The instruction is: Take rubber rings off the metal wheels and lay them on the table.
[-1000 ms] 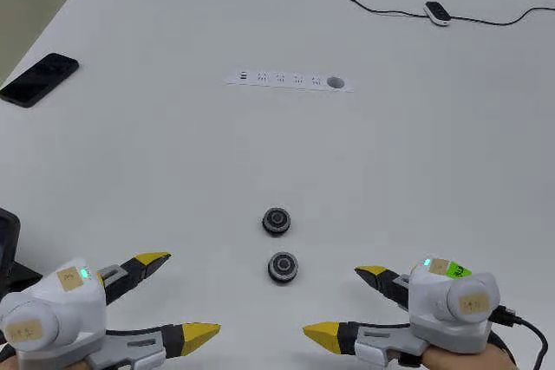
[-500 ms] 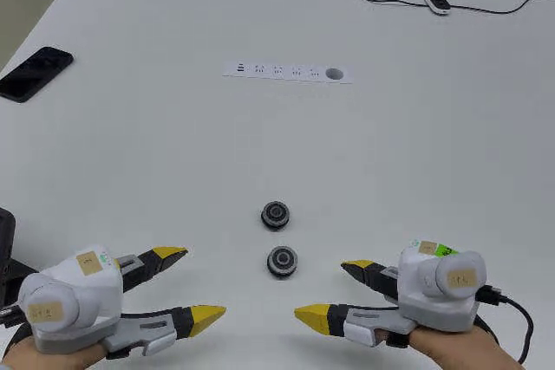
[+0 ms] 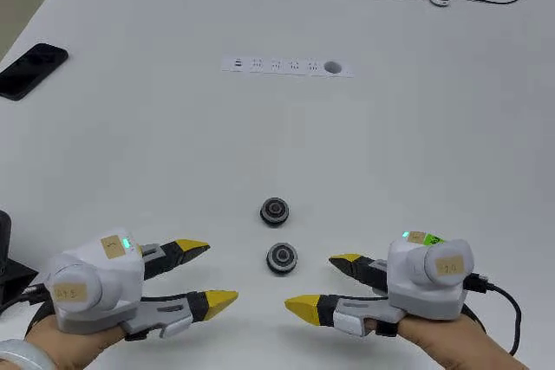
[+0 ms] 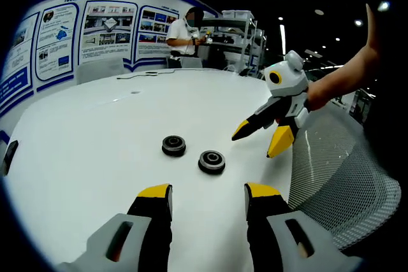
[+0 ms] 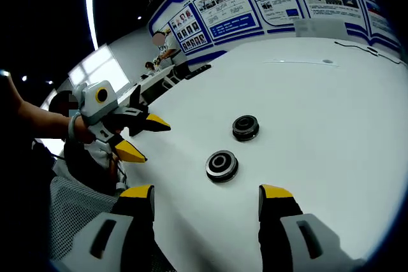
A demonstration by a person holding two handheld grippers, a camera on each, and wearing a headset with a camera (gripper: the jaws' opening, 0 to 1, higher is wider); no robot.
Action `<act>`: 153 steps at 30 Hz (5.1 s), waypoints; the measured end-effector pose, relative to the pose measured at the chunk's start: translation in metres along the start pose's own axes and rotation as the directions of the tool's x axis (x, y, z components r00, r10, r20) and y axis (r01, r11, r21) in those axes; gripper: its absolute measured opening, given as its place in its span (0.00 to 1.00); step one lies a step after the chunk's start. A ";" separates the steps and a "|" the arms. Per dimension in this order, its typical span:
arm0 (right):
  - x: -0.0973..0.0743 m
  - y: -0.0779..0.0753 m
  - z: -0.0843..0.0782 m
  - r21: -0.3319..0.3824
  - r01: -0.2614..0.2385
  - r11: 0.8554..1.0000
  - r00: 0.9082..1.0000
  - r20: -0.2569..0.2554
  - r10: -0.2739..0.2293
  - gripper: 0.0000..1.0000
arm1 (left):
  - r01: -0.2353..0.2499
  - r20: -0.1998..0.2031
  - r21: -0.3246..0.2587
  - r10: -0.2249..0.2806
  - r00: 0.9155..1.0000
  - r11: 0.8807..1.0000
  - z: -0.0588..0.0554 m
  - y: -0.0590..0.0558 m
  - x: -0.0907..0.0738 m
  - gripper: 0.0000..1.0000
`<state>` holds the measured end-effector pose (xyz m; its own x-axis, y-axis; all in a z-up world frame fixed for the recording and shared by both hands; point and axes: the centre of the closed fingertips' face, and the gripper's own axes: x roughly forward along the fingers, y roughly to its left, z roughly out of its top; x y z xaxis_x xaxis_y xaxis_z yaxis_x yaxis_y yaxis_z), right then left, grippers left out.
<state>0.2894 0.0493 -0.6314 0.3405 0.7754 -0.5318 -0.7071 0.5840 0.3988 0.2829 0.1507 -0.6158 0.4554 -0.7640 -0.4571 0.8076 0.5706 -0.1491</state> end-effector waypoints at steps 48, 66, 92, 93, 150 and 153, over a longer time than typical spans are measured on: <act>0.018 0.001 0.011 0.137 -0.066 0.988 0.997 0.049 0.060 0.61 | 0.123 -0.161 0.181 -0.094 0.982 0.976 0.019 -0.008 0.070 0.16; 0.022 -0.001 0.011 0.170 -0.080 0.982 0.996 0.061 0.071 0.60 | 0.158 -0.211 0.224 -0.110 0.971 0.962 0.015 -0.009 0.087 0.13; 0.030 0.000 0.015 0.202 -0.108 0.973 0.993 0.070 0.096 0.60 | 0.228 -0.294 0.288 -0.141 0.945 0.930 0.008 -0.009 0.096 0.14; 0.030 0.000 0.016 0.203 -0.109 0.973 0.993 0.071 0.096 0.60 | 0.229 -0.295 0.289 -0.141 0.945 0.930 0.008 -0.009 0.096 0.14; 0.033 0.004 0.021 0.363 -0.243 0.900 0.970 0.083 0.229 0.63 | 0.218 -0.269 0.264 -0.146 0.952 0.940 0.006 -0.009 0.096 0.12; 0.032 0.005 0.022 0.373 -0.247 0.894 0.969 0.089 0.231 0.64 | 0.219 -0.268 0.264 -0.147 0.952 0.939 0.006 -0.009 0.096 0.12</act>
<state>0.3108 0.0820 -0.6299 0.2216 0.9076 -0.3567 -0.4854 0.4199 0.7669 0.3214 0.0702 -0.6532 0.2144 -0.7304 -0.6485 0.9573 0.2891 -0.0090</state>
